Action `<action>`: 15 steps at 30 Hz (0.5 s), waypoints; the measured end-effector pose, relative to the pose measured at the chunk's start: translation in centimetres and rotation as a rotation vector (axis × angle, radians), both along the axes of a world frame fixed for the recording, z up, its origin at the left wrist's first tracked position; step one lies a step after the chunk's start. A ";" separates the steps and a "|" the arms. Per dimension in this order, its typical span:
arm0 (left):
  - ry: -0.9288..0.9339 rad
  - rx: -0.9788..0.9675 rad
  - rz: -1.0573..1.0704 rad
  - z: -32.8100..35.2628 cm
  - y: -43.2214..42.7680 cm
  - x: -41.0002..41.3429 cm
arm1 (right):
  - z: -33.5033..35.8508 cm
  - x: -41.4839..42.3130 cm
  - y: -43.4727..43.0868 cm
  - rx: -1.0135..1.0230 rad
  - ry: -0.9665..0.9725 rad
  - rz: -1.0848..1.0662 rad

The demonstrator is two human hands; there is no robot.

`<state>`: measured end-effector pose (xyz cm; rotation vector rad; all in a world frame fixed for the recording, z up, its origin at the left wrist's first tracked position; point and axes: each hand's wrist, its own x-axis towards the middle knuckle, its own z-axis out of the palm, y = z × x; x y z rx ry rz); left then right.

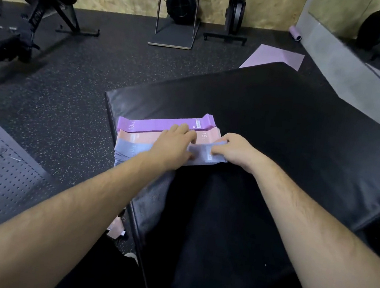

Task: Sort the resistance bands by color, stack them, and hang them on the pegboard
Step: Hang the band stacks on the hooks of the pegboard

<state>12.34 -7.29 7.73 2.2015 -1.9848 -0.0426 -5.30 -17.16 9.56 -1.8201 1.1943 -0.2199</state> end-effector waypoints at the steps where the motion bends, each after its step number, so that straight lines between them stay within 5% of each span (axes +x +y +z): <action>1: 0.020 0.027 -0.022 0.0 -0.3 0.2 | 0.1 -0.2 0.2 -0.048 -0.007 0.021; 7: -0.001 0.250 -0.146 0.5 -2.2 0.9 | 0.5 -1.3 1.2 -0.217 -0.064 0.166; 15: 0.095 0.212 -0.215 -0.9 -1.1 -0.4 | -0.4 -2.4 1.7 -0.391 0.045 0.314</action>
